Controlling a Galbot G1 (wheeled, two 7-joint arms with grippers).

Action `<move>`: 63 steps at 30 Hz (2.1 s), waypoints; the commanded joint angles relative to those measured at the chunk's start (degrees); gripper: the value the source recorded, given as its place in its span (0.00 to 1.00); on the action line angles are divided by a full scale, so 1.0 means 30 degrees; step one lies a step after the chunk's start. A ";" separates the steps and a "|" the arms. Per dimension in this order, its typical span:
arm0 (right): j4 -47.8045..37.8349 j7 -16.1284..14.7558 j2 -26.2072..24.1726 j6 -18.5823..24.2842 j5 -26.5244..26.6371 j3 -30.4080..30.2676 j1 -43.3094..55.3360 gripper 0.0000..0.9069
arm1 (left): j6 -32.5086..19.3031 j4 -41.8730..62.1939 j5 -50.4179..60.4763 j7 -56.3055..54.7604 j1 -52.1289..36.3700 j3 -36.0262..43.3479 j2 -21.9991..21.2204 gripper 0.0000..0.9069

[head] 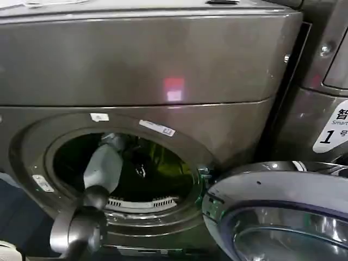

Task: Grasp the clothes from the dryer.

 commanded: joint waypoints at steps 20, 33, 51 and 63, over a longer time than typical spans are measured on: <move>-0.0387 0.0084 0.0084 0.0004 -0.0002 -0.0017 0.0173 1.00 | 0.0754 -0.1275 -0.3567 -0.4805 0.0898 -0.0075 -0.0147 0.00; 0.0758 0.0422 0.0409 -0.1437 -0.0112 -0.0088 0.0428 1.00 | 0.5584 -0.7529 -1.2529 -1.6244 0.3142 0.0859 -0.1362 0.00; 0.0208 0.1046 0.0535 -0.0045 0.0271 0.0366 -0.0053 1.00 | 0.8184 -1.0408 -1.9672 -2.4650 0.3781 0.0922 -0.3127 0.00; 0.0448 0.1267 0.0706 -0.0840 0.0202 0.0519 0.0012 1.00 | 0.7877 -0.9920 -1.9284 -2.4584 0.3654 0.0990 -0.2951 0.00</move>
